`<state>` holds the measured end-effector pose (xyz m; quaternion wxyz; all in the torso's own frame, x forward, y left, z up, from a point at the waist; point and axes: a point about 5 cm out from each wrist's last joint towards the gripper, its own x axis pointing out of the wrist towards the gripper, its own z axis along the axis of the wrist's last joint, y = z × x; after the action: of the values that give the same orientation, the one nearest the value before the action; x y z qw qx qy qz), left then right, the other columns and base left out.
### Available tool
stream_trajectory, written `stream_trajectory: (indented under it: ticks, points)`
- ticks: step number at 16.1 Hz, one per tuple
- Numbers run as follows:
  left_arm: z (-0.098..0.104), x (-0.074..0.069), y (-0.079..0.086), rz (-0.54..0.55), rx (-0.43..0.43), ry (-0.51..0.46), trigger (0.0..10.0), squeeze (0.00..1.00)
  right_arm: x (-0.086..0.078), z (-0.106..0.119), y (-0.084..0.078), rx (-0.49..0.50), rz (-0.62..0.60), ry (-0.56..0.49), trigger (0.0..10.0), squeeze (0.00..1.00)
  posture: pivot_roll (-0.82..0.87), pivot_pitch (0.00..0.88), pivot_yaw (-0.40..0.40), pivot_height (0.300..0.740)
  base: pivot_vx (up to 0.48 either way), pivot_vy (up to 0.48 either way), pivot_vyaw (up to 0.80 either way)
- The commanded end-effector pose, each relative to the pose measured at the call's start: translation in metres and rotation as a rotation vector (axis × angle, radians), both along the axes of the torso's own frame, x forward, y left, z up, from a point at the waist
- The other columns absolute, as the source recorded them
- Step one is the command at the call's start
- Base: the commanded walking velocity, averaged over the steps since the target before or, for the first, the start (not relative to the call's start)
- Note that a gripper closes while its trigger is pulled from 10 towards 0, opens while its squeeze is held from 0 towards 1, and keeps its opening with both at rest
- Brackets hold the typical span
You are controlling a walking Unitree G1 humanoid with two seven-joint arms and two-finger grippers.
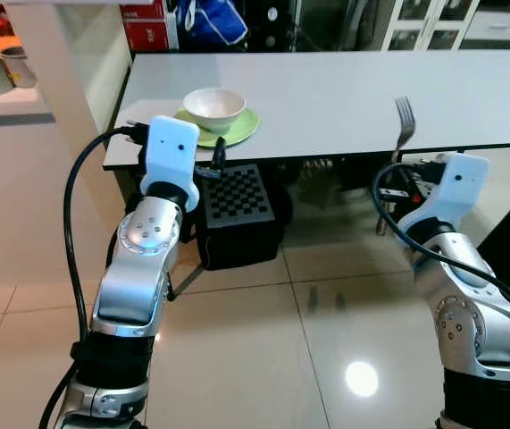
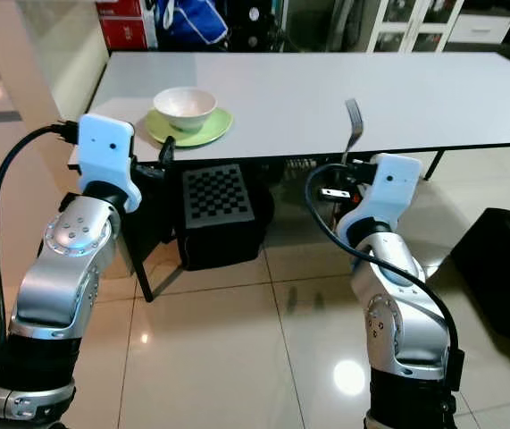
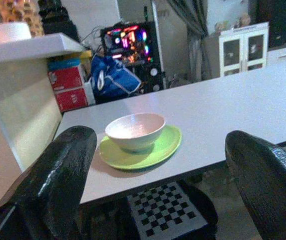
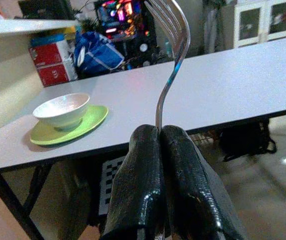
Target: Setting the table
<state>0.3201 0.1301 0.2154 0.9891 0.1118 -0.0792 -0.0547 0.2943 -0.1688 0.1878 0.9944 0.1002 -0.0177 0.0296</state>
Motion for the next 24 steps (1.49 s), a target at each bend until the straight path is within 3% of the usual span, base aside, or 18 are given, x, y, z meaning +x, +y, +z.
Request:
stream_trajectory:
  ticks: [1,6,24]
  points:
    - [0.004,0.002,0.004,0.011,0.006,-0.006,10.0,0.0,0.001,0.006,0.007,0.002,0.032,-0.014,10.0,0.0,-0.01,0.0,-0.025,0.74,0.33,0.0,0.0]
    - [0.009,0.004,0.009,0.023,0.005,-0.021,10.0,0.0,0.006,0.008,0.019,-0.008,0.11,-0.007,10.0,0.0,0.0,0.0,-0.033,0.74,0.343,0.0,0.0]
    - [0.004,0.002,0.007,0.005,0.016,-0.008,10.0,0.0,0.008,0.011,0.026,-0.029,0.185,0.008,10.0,0.0,0.0,0.0,-0.034,0.74,0.347,0.0,0.0]
